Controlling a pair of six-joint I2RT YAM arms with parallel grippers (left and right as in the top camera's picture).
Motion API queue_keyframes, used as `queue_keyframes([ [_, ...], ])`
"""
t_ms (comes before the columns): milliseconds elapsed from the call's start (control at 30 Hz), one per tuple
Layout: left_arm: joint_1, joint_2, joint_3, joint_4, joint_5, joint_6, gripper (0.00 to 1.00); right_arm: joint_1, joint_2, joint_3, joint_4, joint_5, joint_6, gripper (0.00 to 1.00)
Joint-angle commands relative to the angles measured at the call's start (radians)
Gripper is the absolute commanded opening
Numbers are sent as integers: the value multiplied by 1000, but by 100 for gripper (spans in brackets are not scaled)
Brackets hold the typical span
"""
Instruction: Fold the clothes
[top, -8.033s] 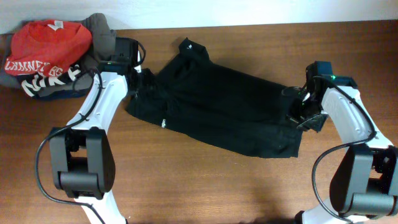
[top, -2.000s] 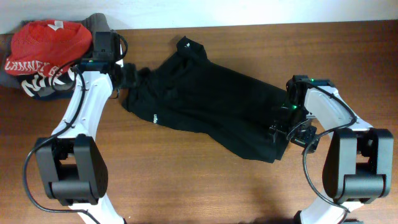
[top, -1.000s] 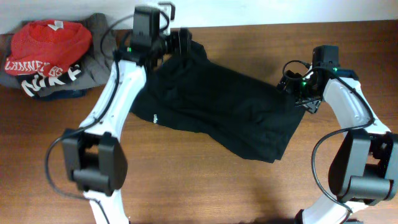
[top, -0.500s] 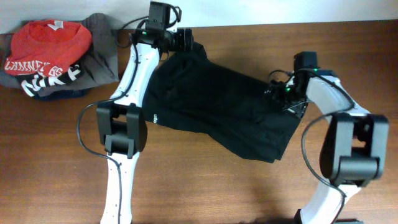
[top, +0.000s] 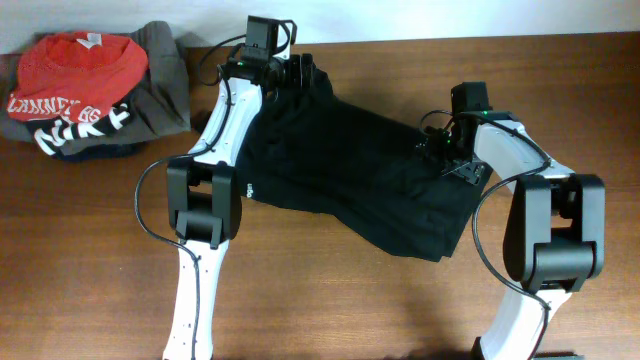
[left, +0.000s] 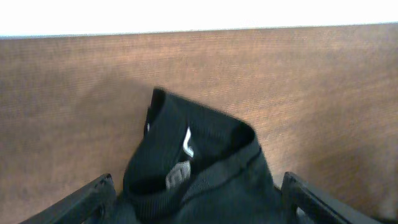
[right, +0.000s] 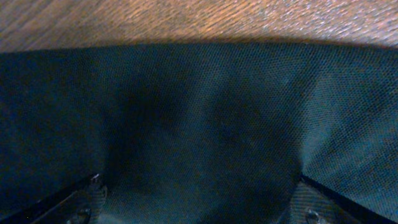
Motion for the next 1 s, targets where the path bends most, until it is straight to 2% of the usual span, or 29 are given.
queue_keyframes([
  [0, -11, 42, 21, 31, 15, 13, 84, 15, 40, -6, 7, 58, 23, 99],
  [533, -24, 77, 24, 27, 17, 13, 83, 34, 40, -8, 8, 111, 23, 99],
  [733, -23, 76, 144, -35, 9, 13, 84, 34, 40, -31, 24, 125, 23, 99],
  [833, -23, 76, 203, -74, -45, 13, 84, 34, 40, -32, 30, 124, 23, 98],
  [967, -23, 77, 214, -93, -77, 13, 84, 34, 40, -32, 32, 124, 23, 99],
])
